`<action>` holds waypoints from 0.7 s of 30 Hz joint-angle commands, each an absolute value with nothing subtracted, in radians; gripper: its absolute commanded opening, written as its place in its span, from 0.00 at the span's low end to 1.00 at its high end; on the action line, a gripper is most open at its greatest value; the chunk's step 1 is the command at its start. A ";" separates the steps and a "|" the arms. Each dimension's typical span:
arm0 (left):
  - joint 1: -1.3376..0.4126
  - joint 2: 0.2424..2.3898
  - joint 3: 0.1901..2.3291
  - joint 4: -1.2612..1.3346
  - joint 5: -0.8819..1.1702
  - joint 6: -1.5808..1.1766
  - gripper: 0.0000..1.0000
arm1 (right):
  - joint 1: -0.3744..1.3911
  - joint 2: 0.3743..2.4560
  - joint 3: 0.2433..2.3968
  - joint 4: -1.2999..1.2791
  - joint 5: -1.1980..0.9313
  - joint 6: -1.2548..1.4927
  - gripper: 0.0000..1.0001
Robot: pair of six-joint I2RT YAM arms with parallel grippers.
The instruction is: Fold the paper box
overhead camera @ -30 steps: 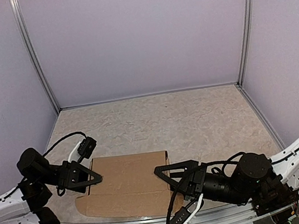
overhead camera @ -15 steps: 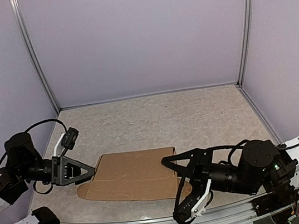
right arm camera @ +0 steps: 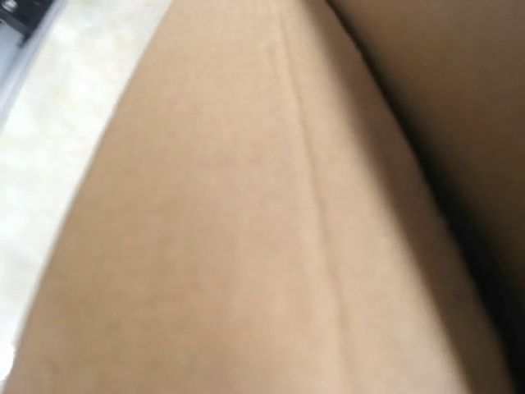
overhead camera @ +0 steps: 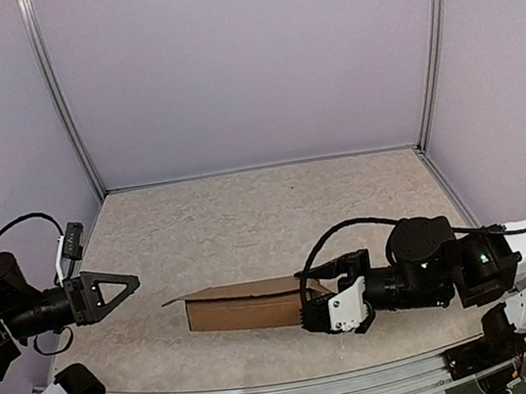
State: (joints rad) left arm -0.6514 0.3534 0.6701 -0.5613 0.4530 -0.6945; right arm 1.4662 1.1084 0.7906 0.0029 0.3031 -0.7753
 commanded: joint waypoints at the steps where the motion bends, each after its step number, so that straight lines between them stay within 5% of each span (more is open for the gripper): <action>1: -0.646 0.292 0.647 -0.554 0.309 -0.712 0.99 | 1.407 1.096 0.800 -0.066 0.134 -0.539 0.13; 9: -0.674 0.317 0.648 -0.523 0.337 -0.667 0.97 | 1.271 1.108 0.764 -0.058 -0.071 -0.233 0.10; 21: -0.893 0.538 0.740 -0.519 0.119 -0.510 0.96 | 1.127 1.129 0.637 0.071 -0.381 0.068 0.14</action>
